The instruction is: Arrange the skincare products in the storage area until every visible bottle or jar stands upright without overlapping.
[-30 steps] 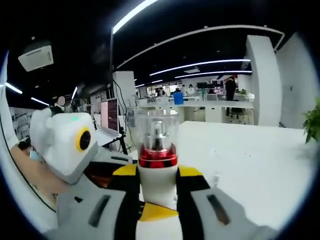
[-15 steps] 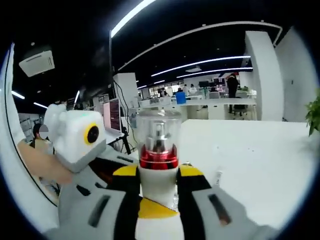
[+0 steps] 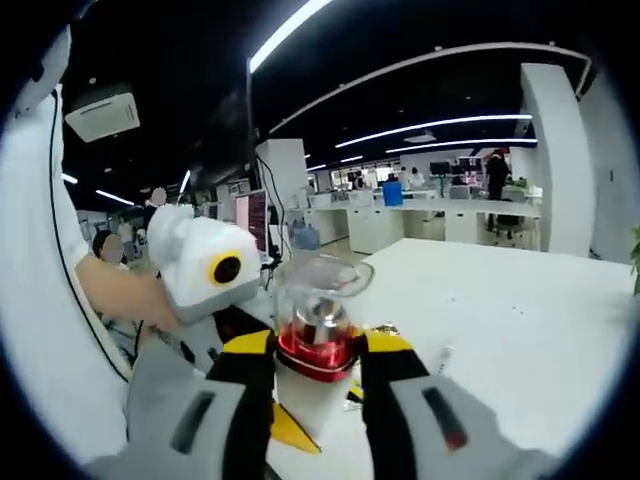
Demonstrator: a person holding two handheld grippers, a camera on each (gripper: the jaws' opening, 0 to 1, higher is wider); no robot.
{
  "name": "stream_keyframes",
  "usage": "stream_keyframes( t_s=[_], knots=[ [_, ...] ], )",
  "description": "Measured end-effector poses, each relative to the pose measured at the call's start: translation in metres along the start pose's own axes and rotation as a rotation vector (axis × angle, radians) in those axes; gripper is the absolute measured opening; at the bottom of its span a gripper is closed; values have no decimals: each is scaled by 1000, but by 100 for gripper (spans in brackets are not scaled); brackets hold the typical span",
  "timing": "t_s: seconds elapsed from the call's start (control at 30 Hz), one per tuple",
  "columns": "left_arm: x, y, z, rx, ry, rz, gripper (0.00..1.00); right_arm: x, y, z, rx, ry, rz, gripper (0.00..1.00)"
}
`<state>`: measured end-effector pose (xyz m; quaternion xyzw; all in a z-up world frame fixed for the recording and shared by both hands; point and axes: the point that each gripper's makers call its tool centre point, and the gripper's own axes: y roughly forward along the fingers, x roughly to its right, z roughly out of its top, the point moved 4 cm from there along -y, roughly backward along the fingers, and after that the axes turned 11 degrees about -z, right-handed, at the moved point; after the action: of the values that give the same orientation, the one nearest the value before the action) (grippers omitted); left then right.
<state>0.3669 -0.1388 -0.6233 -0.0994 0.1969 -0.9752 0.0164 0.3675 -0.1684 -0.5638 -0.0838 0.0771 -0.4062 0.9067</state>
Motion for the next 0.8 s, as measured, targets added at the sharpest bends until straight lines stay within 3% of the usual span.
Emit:
stream_keyframes(
  t_s=[0.27,0.5,0.8],
  knots=[
    [-10,18,-11,-64,39,-96,28,7,5,-11,-22,-18,-18,32],
    [-24,36,-33,-132,57,-140,28,15,16,-37,-95,-97,-107,31],
    [-41,59,-65,-189,41,-157,28,28,24,-74,-153,-95,-240,31]
  ],
)
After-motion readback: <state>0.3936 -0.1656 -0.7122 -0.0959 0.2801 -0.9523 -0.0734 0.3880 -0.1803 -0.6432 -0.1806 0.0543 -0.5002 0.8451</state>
